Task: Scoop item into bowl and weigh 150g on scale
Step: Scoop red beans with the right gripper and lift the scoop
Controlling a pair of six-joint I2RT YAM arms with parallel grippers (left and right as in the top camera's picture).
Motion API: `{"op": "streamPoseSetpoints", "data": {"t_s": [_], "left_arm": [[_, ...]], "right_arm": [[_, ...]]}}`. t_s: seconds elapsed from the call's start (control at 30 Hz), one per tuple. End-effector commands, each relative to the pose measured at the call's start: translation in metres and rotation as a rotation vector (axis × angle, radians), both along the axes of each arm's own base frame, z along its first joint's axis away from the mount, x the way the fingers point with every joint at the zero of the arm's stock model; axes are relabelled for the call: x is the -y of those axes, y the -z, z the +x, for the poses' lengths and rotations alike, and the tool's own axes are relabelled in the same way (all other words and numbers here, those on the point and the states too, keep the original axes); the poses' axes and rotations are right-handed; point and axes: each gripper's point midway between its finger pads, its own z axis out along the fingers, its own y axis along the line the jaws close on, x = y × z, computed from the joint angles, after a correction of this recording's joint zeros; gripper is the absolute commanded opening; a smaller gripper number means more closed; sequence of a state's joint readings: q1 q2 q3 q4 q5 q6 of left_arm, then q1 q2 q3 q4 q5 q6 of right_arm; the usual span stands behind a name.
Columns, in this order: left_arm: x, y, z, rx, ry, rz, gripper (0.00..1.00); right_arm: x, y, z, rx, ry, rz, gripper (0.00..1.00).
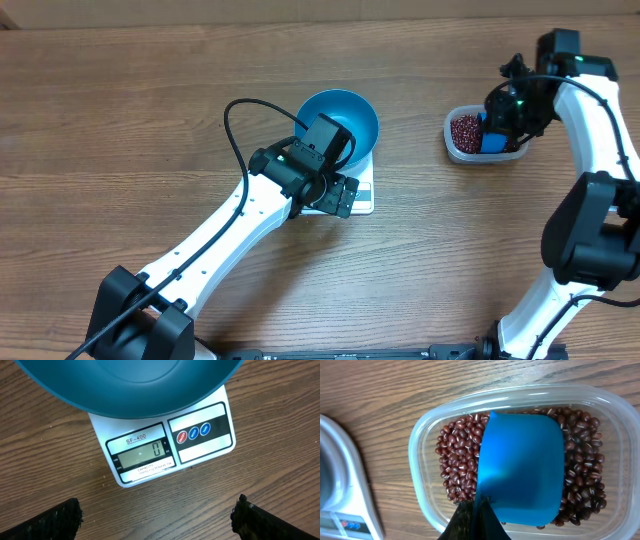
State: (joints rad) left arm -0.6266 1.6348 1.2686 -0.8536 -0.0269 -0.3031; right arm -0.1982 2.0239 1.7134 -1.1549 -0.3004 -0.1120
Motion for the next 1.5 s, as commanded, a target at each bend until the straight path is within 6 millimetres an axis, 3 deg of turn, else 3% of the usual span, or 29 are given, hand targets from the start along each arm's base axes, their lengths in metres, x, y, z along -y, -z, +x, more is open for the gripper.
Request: {"op": "streamPoseSetpoints", "data": {"t_s": [0.0, 0.43, 1.27, 1.47], "left_arm": [[-0.001, -0.002, 0.001, 0.013, 0.018, 0.011, 0.99], [-0.001, -0.002, 0.001, 0.013, 0.018, 0.010, 0.99], [-0.001, -0.002, 0.001, 0.013, 0.018, 0.011, 1.00], [-0.001, -0.002, 0.001, 0.013, 0.018, 0.011, 1.00]], "right_arm": [[-0.018, 0.020, -0.007, -0.031, -0.031, 0.215, 0.04], [0.019, 0.006, -0.007, 0.021, 0.089, 0.355, 0.04], [0.056, -0.028, -0.012, 0.136, 0.210, 0.614, 0.04], [0.050, -0.040, -0.016, 0.179, 0.168, 0.681, 0.04]]}}
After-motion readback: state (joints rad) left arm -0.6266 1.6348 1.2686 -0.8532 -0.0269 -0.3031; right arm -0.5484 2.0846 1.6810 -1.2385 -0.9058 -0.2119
